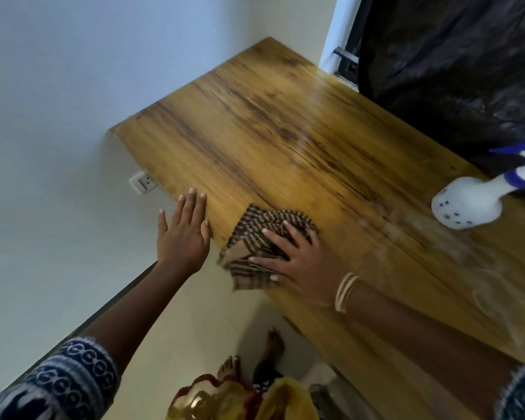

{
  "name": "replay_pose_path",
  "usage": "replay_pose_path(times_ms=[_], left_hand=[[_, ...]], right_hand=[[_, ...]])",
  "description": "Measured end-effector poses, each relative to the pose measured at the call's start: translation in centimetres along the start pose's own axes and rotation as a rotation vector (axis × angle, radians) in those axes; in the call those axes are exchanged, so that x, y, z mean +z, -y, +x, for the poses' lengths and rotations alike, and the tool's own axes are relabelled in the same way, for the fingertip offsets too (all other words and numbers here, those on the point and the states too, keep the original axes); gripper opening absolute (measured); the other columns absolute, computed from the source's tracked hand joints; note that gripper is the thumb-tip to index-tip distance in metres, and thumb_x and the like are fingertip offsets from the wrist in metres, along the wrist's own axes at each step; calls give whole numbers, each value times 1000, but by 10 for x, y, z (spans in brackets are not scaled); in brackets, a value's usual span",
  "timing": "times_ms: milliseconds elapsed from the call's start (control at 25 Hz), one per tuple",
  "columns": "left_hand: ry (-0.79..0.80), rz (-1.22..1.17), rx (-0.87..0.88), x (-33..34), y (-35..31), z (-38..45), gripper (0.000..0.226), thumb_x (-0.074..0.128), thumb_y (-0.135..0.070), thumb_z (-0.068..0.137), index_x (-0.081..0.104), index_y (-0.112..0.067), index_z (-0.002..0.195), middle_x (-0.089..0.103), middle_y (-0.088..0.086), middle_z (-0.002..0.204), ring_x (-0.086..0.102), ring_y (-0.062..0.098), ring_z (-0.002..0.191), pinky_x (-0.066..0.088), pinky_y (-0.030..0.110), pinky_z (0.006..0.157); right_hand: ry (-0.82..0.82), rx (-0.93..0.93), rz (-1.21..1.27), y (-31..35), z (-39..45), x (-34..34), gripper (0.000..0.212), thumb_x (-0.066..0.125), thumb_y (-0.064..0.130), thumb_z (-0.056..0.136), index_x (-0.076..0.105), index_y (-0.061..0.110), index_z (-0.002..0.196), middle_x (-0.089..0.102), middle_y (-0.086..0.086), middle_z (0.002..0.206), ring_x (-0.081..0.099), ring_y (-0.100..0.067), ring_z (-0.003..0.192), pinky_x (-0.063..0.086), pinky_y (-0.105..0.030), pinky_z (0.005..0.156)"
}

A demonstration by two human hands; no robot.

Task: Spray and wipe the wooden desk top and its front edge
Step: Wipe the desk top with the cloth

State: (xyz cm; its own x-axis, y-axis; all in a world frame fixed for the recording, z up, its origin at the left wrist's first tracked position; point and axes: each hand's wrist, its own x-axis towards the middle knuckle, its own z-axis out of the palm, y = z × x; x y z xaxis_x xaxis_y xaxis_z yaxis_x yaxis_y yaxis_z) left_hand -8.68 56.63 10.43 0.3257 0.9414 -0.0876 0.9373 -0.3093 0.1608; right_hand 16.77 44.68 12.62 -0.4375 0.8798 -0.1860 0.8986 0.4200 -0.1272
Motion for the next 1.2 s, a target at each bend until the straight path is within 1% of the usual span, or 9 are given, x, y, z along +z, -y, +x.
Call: replay_pose_path(times_ms=[120,280,400,520,720,840,960,1040,1200], left_hand=[[-24,-21,5,-3,-5,-5,59,14,-42,103,0,-20,155,-3,1,163,-1,19,150,5,52,120],[-45,-93,184,-9,-14,-17,61,14,-46,101,7,-18,155,6,4,163,6,20,150,11,48,120],[-13,-131,335,-11,-23,-30,62,14,-47,100,11,-18,155,9,2,162,8,16,150,11,41,121],[9,-120,406,-4,-26,-37,61,16,-46,100,15,-18,154,13,2,162,10,15,149,13,40,121],[39,59,441,9,-25,-40,62,9,-46,101,10,-17,155,10,2,163,9,18,150,19,48,119],[44,96,453,10,-23,-40,63,4,-48,100,7,-18,155,6,2,163,5,18,150,16,47,120],[43,81,457,10,-23,-39,64,-1,-50,100,5,-18,156,3,0,163,2,17,151,13,45,121],[41,78,448,11,-24,-40,63,-1,-49,100,3,-19,155,1,-1,163,-1,16,151,11,45,122],[38,66,441,12,-25,-42,63,2,-48,100,5,-19,155,3,0,163,1,16,151,12,46,122]], right_hand=[[-52,106,-113,-77,-2,-4,48,30,50,98,32,48,146,26,1,162,34,-40,141,37,-58,102],[-142,998,177,-219,-11,-29,50,36,48,102,18,49,148,7,0,165,17,-43,145,22,-65,112],[-101,1278,381,-218,-8,-46,49,26,42,104,17,42,152,-2,-5,165,3,-48,146,10,-67,114],[-142,1135,270,-140,18,-40,43,31,39,101,31,41,145,8,-10,163,12,-50,142,14,-72,109],[-40,312,22,34,-28,5,50,33,49,97,29,49,147,26,-8,161,31,-49,140,31,-67,104],[-63,160,-11,-6,-42,1,47,31,46,97,38,46,144,30,-1,160,36,-41,140,37,-59,104],[-102,560,-64,-121,-24,-17,45,35,39,99,38,41,145,27,-5,161,37,-43,135,42,-56,101],[-89,907,119,-186,-21,-32,47,34,39,102,29,42,149,14,-4,164,25,-45,141,30,-60,111],[-62,1431,372,-183,16,-64,55,41,40,99,26,35,152,9,-15,160,22,-50,138,27,-63,110]])
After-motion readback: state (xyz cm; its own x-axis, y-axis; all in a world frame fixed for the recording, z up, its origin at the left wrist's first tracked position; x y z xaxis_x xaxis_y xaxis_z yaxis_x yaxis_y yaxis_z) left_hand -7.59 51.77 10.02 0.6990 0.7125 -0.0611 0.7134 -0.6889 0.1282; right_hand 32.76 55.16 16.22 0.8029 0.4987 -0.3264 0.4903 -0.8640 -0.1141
